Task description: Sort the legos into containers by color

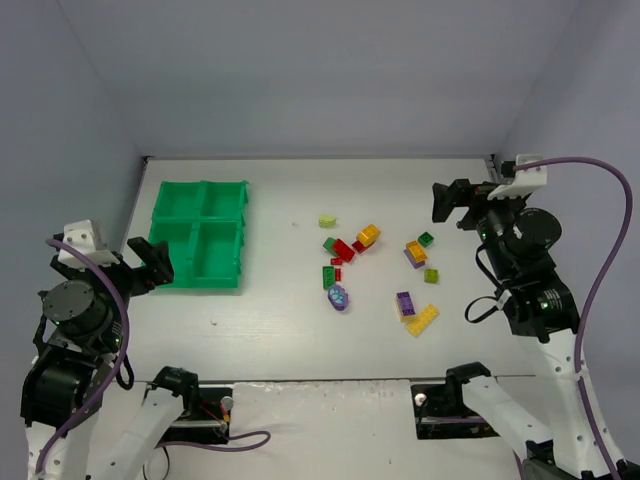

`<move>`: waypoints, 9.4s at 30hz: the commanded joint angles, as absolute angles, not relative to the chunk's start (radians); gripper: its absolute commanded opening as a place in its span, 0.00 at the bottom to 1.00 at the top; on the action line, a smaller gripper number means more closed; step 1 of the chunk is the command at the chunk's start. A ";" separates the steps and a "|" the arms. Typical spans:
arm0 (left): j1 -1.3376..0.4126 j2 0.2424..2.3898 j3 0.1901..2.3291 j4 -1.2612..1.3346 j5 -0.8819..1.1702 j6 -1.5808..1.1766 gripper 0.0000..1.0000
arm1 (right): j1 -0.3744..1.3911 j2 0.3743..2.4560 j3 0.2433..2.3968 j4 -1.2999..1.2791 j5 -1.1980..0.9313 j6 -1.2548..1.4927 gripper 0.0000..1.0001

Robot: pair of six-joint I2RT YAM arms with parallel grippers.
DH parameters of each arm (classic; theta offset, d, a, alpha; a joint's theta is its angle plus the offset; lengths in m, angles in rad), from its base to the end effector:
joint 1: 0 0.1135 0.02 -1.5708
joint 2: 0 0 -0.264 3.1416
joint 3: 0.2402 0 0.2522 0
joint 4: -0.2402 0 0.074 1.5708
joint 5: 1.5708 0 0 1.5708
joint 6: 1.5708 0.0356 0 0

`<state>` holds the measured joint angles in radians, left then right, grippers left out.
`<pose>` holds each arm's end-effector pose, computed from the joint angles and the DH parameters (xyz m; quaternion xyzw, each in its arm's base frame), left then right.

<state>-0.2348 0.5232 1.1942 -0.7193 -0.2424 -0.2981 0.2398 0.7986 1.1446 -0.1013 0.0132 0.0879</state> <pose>0.0548 -0.0043 0.4395 -0.1061 0.7157 -0.0959 0.6837 0.1480 0.0357 0.4687 -0.0415 0.6141 0.1245 0.7782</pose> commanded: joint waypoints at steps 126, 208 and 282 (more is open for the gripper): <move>0.117 2.117 1.960 -0.371 -0.141 -0.307 0.53 | 0.236 0.796 0.959 -0.233 -0.107 0.242 1.00; -0.778 2.074 1.631 -0.695 -0.095 -0.592 0.23 | 0.236 0.795 0.890 -0.271 -0.060 0.327 0.93; -0.627 1.954 1.830 -0.649 0.115 -0.411 0.54 | 0.236 0.793 0.885 -0.275 -0.040 0.310 0.93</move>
<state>-0.6086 1.9934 1.7908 -0.6937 0.0864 -0.3817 0.2367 0.8051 0.8764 -0.3149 -0.0490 0.3107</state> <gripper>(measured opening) 0.541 0.930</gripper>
